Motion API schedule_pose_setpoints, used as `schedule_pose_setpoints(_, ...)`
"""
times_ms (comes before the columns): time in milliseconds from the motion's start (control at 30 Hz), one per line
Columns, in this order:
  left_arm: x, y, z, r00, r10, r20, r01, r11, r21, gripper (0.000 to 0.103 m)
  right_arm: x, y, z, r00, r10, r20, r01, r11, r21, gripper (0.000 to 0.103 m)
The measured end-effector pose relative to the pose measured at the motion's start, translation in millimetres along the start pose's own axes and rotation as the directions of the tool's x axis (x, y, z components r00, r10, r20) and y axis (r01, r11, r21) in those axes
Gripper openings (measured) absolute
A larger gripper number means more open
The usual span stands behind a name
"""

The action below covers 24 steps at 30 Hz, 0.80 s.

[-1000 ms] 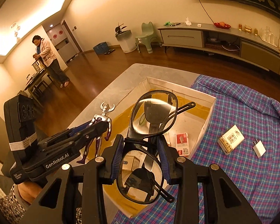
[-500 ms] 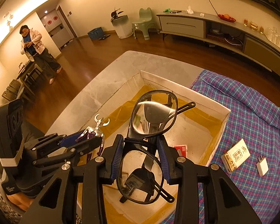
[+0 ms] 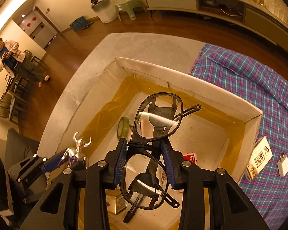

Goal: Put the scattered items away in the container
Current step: 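Open both tools to drop the figurine and glasses into the box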

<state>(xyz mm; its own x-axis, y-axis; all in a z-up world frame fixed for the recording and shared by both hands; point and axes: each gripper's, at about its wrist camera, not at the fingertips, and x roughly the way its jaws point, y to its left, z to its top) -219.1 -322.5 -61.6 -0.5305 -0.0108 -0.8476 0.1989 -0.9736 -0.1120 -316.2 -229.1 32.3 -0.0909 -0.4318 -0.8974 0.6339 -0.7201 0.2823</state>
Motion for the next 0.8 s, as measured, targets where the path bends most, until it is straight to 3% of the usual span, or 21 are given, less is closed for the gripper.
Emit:
schedule_pose_setpoints(167,4,-1,1,1.000,-0.002,0.007,0.001,1.000,0.019,0.030,14,3,8,0.999,-0.038,-0.013,0.038,0.999,0.006,0.039)
schedule_pose_setpoints(233,4,-3,0,1.000,0.015,0.019,-0.015,0.999,0.044,0.040,18,5,10,0.998,-0.058,-0.005,0.058,0.998,0.002,0.040)
schedule_pose_setpoints(267,2,-5,-1,0.999,0.030,0.035,-0.032,0.998,0.061,0.043,19,6,11,0.998,-0.068,-0.001,0.068,0.998,-0.003,0.043)
schedule_pose_setpoints(333,0,-5,-3,0.998,0.036,0.053,-0.040,0.996,0.079,0.045,19,7,11,0.998,-0.070,0.008,0.070,0.998,-0.006,0.058)
schedule_pose_setpoints(800,-20,4,-13,0.996,0.014,0.087,-0.019,0.999,0.049,0.045,-3,4,-13,1.000,0.011,0.024,-0.011,1.000,-0.004,0.058)
